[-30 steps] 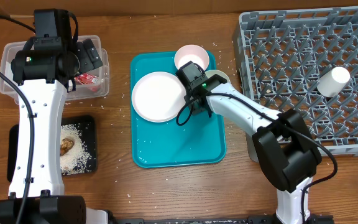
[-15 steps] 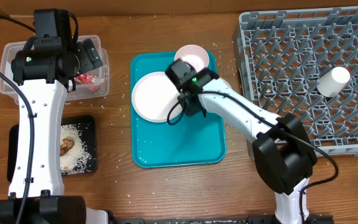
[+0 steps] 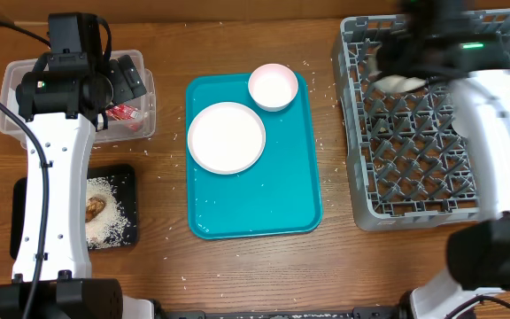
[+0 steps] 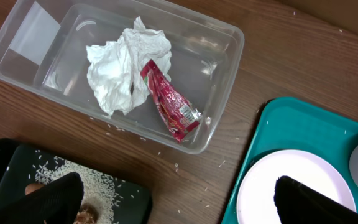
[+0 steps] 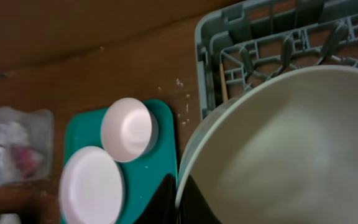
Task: Sort waste into correct bins and load items into the dishwasher
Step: 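Lift the white bowl and carry it to the rack's upper right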
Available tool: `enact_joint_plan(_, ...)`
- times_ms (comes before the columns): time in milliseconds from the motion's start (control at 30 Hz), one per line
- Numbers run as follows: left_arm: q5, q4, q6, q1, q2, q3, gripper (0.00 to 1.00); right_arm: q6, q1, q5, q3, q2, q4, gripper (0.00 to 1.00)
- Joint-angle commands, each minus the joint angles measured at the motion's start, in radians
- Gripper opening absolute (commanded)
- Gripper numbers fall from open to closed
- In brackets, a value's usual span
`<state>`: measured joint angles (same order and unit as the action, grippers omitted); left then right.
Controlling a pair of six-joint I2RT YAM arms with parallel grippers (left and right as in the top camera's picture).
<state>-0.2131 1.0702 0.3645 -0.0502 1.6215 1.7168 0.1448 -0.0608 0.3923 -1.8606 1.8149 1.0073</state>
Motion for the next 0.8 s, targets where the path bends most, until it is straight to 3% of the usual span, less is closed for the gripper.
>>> enact_joint_plan(0, 0.004, 0.0, 0.01, 0.0, -0.005, 0.014, 1.0, -0.124, -0.169, 0.589, 0.008, 0.03, -0.055, 0.04)
enact_joint_plan(167, 0.004, 0.0, 0.01, 0.0, -0.005, 0.014, 1.0, -0.122, -0.314, 0.765, 0.008, 0.108, -0.167, 0.04)
enact_joint_plan(367, 0.003, 0.0, 0.01, 0.0, -0.005, 0.014, 1.0, -0.104, -0.344, 1.0, 0.008, 0.232, -0.457, 0.04)
enact_joint_plan(433, 0.003, 0.0, 0.01, 0.0, -0.005, 0.014, 1.0, -0.036, -0.338, 0.965, 0.008, 0.269, -0.555, 0.04)
enact_joint_plan(567, 0.003, 0.0, 0.01, 0.0, -0.005, 0.014, 1.0, 0.238, -0.332, 0.783, 0.008, 0.343, -0.697, 0.04)
enact_joint_plan(767, 0.003, 0.0, 0.01, 0.0, -0.005, 0.014, 1.0, 0.423, -0.347, 0.694, 0.008, 0.404, -0.764, 0.04)
